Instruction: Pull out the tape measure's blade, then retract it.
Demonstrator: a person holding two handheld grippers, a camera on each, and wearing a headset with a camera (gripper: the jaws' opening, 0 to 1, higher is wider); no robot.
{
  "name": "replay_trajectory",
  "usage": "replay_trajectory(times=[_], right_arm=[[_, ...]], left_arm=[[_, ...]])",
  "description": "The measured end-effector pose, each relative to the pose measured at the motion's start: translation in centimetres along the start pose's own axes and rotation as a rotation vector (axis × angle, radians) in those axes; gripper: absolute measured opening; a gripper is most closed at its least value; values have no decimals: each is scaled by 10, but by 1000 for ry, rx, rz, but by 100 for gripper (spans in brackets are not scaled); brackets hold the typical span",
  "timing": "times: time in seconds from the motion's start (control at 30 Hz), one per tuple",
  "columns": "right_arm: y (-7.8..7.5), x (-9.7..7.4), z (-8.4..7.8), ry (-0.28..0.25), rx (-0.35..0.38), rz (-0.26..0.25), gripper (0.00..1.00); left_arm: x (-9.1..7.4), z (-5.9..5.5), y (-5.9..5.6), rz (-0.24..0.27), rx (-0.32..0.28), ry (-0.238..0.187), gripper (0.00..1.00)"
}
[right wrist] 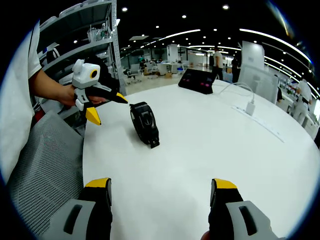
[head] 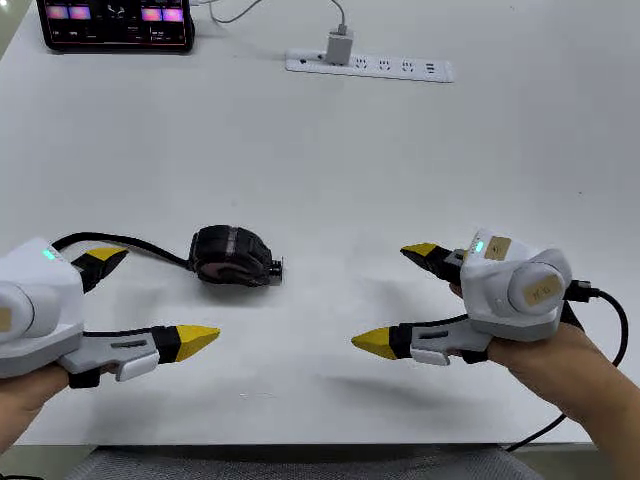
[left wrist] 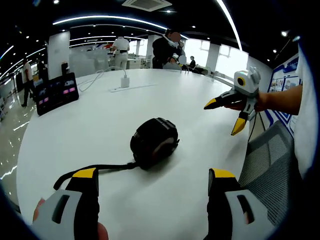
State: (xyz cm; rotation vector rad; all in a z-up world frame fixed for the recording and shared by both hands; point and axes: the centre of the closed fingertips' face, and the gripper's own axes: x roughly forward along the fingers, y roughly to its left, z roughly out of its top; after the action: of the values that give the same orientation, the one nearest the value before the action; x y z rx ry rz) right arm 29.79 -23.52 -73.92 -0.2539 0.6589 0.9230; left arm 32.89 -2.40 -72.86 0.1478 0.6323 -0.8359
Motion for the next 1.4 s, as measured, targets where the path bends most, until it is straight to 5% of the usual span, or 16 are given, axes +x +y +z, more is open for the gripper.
replay_trajectory(times=[0.73,1.4], right_arm=[[-1,-35,-18,-28,27,-31,88],[-5,-48,-33,14,18,-29,90]], left_arm=[[-14,-11,-12,-86,53,27,90],[-23,-13,-11,-122,98,30,91]])
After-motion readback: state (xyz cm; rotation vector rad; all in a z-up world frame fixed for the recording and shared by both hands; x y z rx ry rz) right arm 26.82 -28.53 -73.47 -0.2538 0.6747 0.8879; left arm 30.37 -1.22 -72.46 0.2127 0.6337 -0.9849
